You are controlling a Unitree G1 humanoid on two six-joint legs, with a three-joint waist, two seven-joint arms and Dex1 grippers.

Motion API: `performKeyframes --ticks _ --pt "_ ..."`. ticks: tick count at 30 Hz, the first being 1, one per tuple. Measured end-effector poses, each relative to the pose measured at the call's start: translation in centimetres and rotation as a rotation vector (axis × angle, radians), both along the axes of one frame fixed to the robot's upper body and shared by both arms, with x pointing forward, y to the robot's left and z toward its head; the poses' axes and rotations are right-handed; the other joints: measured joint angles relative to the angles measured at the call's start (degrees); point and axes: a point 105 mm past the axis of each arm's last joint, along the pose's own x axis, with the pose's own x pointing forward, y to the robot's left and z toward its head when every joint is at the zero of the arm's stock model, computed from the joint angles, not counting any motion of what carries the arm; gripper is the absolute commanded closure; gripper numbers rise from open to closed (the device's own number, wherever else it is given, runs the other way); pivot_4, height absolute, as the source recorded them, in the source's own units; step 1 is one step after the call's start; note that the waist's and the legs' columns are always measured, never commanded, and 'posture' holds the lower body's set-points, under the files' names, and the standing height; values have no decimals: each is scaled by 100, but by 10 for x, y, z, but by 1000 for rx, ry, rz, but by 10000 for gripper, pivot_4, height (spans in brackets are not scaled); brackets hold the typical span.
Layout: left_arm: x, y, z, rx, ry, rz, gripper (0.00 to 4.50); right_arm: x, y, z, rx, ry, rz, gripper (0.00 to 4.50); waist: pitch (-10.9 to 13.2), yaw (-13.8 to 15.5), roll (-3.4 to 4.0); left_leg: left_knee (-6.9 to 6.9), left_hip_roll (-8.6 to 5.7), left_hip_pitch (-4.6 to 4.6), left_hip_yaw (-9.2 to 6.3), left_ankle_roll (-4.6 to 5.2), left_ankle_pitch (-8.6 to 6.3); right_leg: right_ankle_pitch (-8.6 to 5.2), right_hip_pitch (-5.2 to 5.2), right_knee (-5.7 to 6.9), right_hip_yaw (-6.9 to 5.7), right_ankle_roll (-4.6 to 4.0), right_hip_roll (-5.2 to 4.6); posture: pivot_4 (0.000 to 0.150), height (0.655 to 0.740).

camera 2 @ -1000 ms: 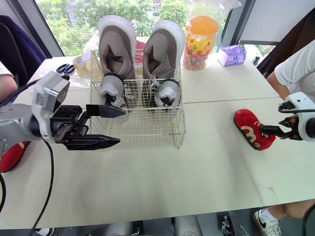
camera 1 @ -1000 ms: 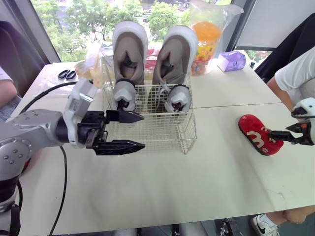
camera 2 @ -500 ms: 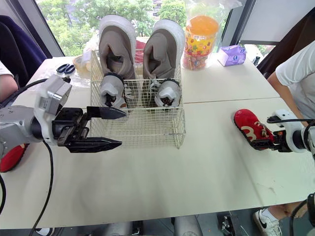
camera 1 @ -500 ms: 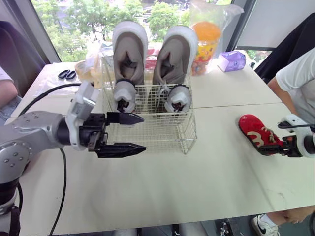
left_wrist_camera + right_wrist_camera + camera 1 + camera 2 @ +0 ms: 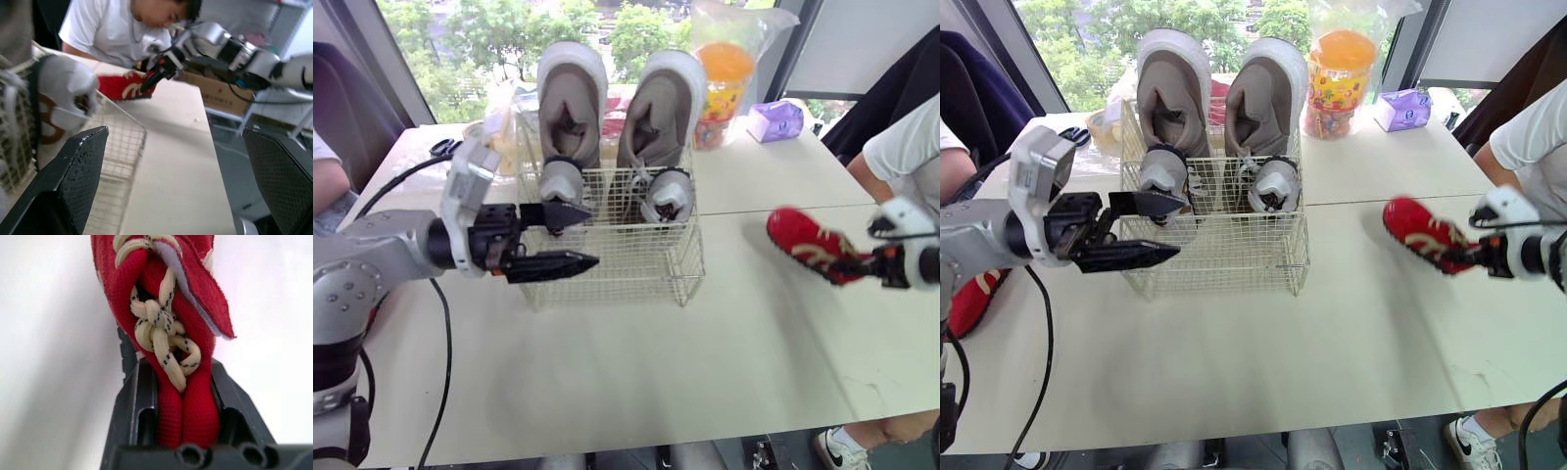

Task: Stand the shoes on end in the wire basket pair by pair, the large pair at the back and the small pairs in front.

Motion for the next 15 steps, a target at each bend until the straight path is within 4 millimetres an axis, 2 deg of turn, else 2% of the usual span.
performKeyframes --ticks 2,4,5,7,9,11,13,15 --pt "3 2 5 -28 15 4 0 0 15 54 -17 -247 33 38063 0 -4 0 -4 2 5 -6 0 0 -1 0 7 -1 3 6 1500 7400" --pt "8 2 13 -68 28 5 0 -8 45 106 5 -506 131 38063 1 -2 1 -6 4 6 -14 0 0 0 -1 10 -3 5 12 1500 7400" --pt "9 2 18 -80 26 3 0 -18 63 126 -4 -609 211 38063 1 4 0 -8 4 7 -17 0 0 1 0 11 -5 6 13 1500 7400" --pt "12 2 24 -88 38 1 0 -38 98 148 -42 -737 366 38063 0 8 -1 -10 6 7 -20 0 0 0 3 10 -7 7 14 1500 7400" --pt "17 2 28 -79 62 2 0 -52 135 149 -103 -778 521 38063 0 16 -3 -5 5 7 -16 0 0 0 8 7 -6 7 9 1500 7400" --pt "21 2 32 -80 81 -2 0 -56 164 134 -163 -747 654 38063 0 15 -4 1 2 6 -10 0 0 -8 11 3 -5 -8 2 1500 7400" --pt "24 2 37 -94 87 -12 0 -57 184 118 -205 -709 757 38063 1 22 -7 5 -3 3 -8 -1 1 -11 11 2 -4 -13 -4 1500 7400" --pt "25 0 41 -98 93 -31 0 -56 194 108 -251 -696 814 38063 1 26 -7 6 -5 -1 -8 -2 1 -11 10 0 -4 -13 -6 1500 7400"
